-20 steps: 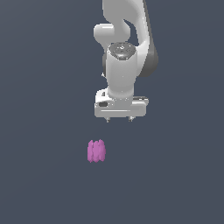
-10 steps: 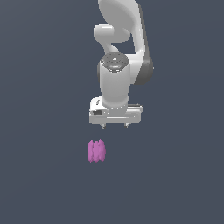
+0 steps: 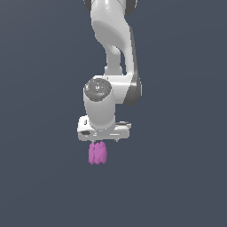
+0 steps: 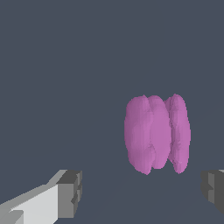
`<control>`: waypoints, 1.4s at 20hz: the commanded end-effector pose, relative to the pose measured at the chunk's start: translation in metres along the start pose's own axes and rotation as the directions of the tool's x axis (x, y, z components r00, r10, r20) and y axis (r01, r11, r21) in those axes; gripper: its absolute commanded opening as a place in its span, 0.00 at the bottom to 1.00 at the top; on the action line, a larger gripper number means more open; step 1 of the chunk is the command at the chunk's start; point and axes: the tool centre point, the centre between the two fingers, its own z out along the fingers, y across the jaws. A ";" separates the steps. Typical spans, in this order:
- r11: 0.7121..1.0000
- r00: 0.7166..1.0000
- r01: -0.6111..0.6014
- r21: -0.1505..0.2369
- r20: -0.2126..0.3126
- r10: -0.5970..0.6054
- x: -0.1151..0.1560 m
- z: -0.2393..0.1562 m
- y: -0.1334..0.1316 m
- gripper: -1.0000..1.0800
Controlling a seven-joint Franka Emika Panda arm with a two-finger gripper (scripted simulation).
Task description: Pick up the object and move it to a goal position.
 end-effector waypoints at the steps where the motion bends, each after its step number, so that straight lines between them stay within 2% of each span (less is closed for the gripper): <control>1: 1.000 1.000 0.011 -0.003 0.005 -0.011 0.007 0.012 0.013 0.96; 11: 0.999 0.999 0.035 -0.008 0.018 -0.035 0.018 0.041 0.042 0.96; 19: 0.999 0.999 0.034 -0.008 0.020 -0.034 0.017 0.048 0.044 0.96; 28: 0.999 0.999 0.036 -0.009 0.019 -0.035 0.016 0.090 0.044 0.96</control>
